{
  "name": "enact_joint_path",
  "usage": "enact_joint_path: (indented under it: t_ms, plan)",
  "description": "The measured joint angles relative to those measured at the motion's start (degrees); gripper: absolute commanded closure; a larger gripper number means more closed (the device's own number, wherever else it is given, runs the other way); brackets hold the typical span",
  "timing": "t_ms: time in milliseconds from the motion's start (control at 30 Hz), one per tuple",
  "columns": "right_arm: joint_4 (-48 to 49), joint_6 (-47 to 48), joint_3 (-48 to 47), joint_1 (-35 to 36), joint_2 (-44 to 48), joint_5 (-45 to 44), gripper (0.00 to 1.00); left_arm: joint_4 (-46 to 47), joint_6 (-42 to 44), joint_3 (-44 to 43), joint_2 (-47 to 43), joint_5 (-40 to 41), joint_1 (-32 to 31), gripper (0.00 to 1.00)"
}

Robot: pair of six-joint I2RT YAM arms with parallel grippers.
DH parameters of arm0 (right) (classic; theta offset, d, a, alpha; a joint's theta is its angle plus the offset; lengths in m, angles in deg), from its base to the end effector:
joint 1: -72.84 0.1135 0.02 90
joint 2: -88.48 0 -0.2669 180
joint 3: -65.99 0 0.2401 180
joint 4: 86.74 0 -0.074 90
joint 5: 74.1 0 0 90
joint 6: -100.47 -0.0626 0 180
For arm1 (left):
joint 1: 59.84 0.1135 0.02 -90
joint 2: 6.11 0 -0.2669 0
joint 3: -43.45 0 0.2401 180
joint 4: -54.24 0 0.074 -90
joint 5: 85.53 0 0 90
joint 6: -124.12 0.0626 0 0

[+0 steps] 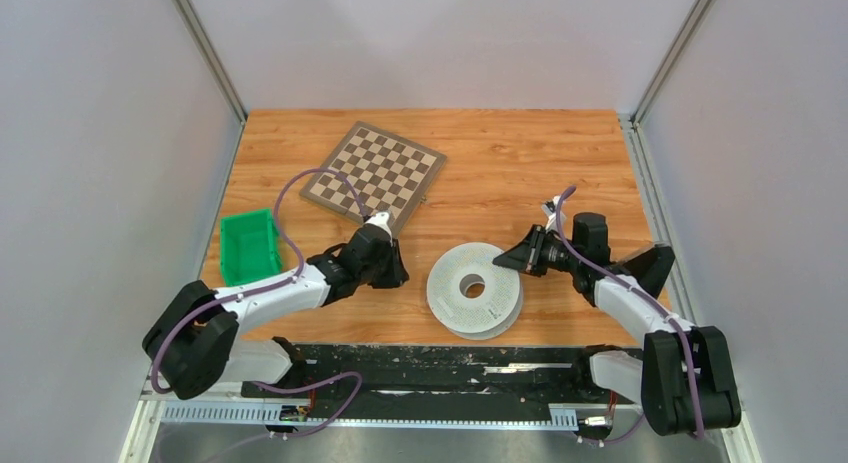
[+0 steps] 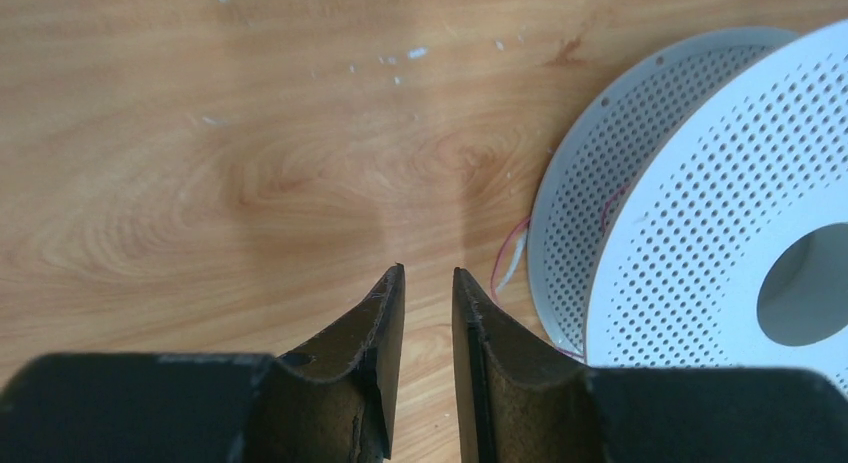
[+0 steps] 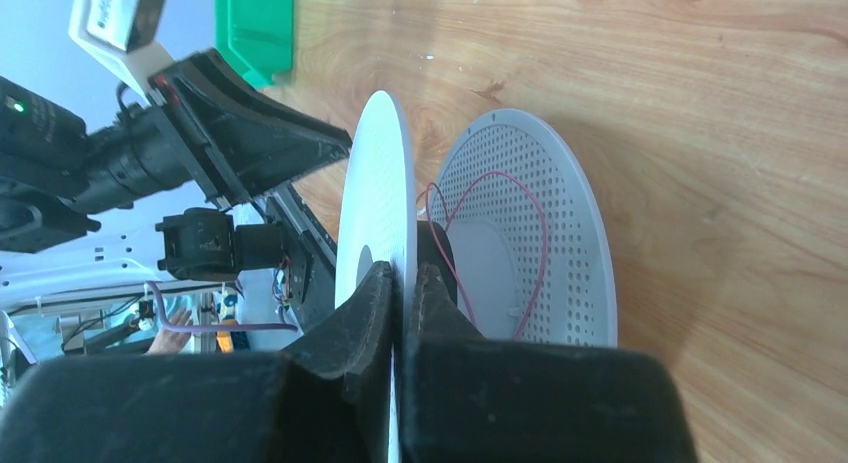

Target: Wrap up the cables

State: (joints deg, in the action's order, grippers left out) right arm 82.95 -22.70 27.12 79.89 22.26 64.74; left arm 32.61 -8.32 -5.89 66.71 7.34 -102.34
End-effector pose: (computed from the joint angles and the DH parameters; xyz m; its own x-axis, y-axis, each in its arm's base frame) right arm 0.2094 0.0734 0.1770 -0.8754 0.2546 -0.4110 -0.2310 0.5265 0.8182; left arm 0.1921 -0.1718 0.1761 -0.8232 -0.1598 -0.5448 0.1262 0.8840 -0.4501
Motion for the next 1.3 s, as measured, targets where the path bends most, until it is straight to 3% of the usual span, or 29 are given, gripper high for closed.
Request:
enact_joint_path:
  t_ms: [500,933,1100,1300]
  plan:
    - [1.27,-3.08,3.5,0.0,4.96,-3.28,1.0,10.05,-8.07,4.33,7.76,0.24,-9.44,0.66]
    - [1.33,-4.35,5.07,-0.33,8.35,-5.16,1.0,10.75,-22.1,2.97,10.58,2.29,-13.27,0.62]
    - [1.95,-5.4,6.84,-0.76,12.22,-7.13,1.0,8.72,-27.67,1.38,12.04,3.43,-15.8,0.69]
    - [2.23,-6.21,6.93,-0.81,12.87,-8.02,1.0,7.69,-32.17,-0.46,14.69,3.19,-16.9,0.94]
